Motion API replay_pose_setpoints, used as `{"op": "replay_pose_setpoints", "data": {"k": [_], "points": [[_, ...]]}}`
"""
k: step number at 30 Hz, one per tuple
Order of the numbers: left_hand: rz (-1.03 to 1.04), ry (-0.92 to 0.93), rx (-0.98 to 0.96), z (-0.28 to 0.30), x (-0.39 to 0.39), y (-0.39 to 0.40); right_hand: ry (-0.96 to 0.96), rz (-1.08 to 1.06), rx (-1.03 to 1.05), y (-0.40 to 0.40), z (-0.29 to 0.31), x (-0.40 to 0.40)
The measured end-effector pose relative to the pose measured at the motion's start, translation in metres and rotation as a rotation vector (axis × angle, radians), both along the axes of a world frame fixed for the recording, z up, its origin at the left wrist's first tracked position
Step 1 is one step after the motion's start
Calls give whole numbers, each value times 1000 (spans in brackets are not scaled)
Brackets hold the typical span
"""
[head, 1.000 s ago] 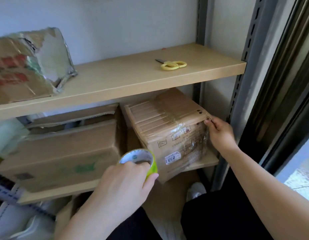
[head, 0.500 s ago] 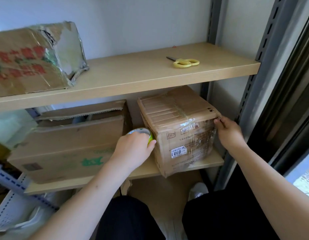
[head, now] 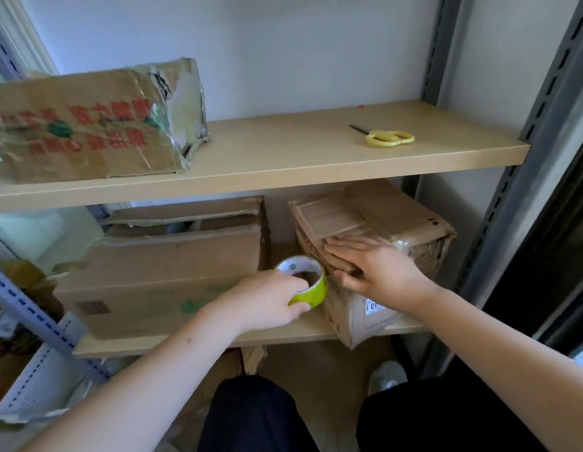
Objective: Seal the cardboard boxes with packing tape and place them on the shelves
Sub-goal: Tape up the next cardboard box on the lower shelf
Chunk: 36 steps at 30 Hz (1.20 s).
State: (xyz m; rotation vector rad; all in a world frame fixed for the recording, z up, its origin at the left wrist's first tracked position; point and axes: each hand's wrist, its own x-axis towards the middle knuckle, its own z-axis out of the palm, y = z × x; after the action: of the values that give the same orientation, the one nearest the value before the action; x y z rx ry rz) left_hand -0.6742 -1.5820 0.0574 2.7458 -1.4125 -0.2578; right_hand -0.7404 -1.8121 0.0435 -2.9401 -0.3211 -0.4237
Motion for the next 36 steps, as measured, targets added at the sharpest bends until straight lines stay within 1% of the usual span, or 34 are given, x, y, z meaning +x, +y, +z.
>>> {"op": "replay_pose_setpoints", "data": {"k": [2,3,5,6,7,8,10,11,12,13,15,17,19,21,23,25,27,29,33,35,36], "points": [[-31,-246,18,2,-2,0,-9,52,31,-5,-6,-6],[3,-353,3,4,0,1,-9,87,52,-7,-9,-10],[96,-445,-25,6,7,2,-31,161,100,-12,-12,-18],[91,-471,-34,5,10,0,-39,184,132,-17,-13,-22],[58,-458,-34,2,12,-1,-42,202,159,-22,-11,-25],[14,-390,-56,-1,15,1,-31,216,170,-29,-10,-28],[-90,-166,-93,-7,13,11,28,223,169,-44,-6,-34],[-137,-115,-93,-9,11,17,59,222,169,-51,-3,-37],[-170,-152,-80,-12,10,23,92,221,172,-57,-1,-40],[-174,-246,-55,-14,11,27,122,222,171,-61,1,-43],[-73,-429,-15,-11,13,25,159,226,142,-63,3,-48],[18,-502,16,-4,15,12,181,222,134,-65,5,-55],[-18,-511,9,-1,15,1,219,198,146,-72,12,-64],[-74,-424,-24,-3,12,-3,267,151,101,-74,25,-69],[-126,-334,-15,-5,10,-2,319,-12,-102,-56,39,-67],[-127,-276,31,-7,11,-4,305,-219,-329,-27,41,-55],[-90,-253,63,-9,9,-9,297,-273,-391,-10,30,-39],[-39,-284,77,-9,12,-13,336,-277,-365,-13,17,-29],[85,-474,81,-7,24,-12,355,-240,-412,-33,11,-32],[193,-536,83,-3,33,-10,359,-216,-425,-35,12,-33],[198,-563,87,-1,37,-9,367,-211,-444,-36,13,-34]]}}
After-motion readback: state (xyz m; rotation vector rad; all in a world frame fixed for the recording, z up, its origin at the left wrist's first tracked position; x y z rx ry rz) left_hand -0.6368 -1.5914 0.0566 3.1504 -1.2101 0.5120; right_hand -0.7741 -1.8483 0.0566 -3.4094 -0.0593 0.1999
